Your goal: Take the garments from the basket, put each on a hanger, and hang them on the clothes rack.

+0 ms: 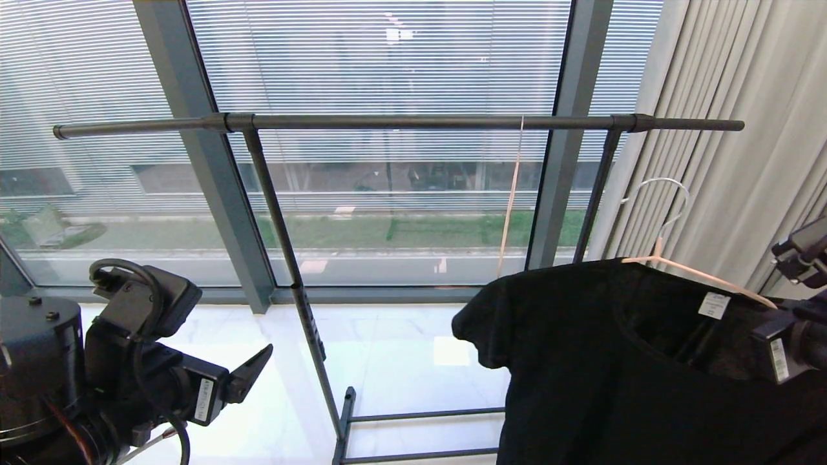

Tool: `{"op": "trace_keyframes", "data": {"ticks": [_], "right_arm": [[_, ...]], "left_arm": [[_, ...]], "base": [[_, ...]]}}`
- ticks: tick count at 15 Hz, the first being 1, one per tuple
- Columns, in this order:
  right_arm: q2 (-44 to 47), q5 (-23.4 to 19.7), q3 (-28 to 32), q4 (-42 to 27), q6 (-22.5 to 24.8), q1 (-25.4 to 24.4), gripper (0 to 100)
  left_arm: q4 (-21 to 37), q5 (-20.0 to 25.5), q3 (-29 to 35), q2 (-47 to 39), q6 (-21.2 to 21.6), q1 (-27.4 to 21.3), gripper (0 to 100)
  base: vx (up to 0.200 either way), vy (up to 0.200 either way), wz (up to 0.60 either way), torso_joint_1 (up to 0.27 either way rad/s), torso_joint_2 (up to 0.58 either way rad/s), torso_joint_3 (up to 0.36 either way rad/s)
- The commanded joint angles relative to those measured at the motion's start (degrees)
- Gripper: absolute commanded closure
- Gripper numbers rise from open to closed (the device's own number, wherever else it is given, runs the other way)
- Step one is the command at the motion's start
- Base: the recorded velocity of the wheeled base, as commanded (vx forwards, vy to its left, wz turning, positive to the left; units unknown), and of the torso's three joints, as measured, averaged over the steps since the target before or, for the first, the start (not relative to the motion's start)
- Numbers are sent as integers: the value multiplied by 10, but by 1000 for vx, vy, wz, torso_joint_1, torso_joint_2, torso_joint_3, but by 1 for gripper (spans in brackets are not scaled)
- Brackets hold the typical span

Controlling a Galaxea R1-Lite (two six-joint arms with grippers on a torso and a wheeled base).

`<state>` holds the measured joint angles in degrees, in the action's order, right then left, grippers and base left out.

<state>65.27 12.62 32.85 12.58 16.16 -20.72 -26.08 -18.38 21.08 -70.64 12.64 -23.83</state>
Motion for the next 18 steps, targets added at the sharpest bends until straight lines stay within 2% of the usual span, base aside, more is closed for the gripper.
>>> {"op": "trace_keyframes", "data": {"ticks": [1, 2, 4, 7, 8, 11, 15, 18], "right_arm": [[-29, 5, -2, -59, 0, 77, 100], [-30, 6, 4, -84, 0, 106, 100], [-8, 7, 23, -89, -2, 147, 100], [49, 11, 85, -87, -14, 163, 100], [105, 58, 132, -83, -47, 155, 100], [188, 120, 196, -51, -145, 97, 100], [192, 148, 212, -41, -155, 49, 100], [207, 181, 232, -10, -149, 31, 100]], "left_arm": [[0, -5, 3, 2, 0, 4, 0], [0, -9, 4, 3, 0, 4, 0], [0, -10, 5, 2, 1, 4, 0], [0, -15, 8, 3, 1, 4, 0], [0, -31, 18, 3, 1, 4, 0], [0, -38, 22, 4, 3, 4, 0], [0, -38, 26, 0, 3, 4, 0], [0, -37, 24, 2, -1, 4, 0]], "base": [[0, 0, 0, 0, 0, 0], [0, 0, 0, 0, 0, 0], [0, 0, 0, 0, 0, 0], [0, 0, 0, 0, 0, 0], [0, 0, 0, 0, 0, 0], [0, 0, 0, 0, 0, 0], [0, 0, 0, 0, 0, 0], [200, 0, 0, -4, 2, 4]]}}
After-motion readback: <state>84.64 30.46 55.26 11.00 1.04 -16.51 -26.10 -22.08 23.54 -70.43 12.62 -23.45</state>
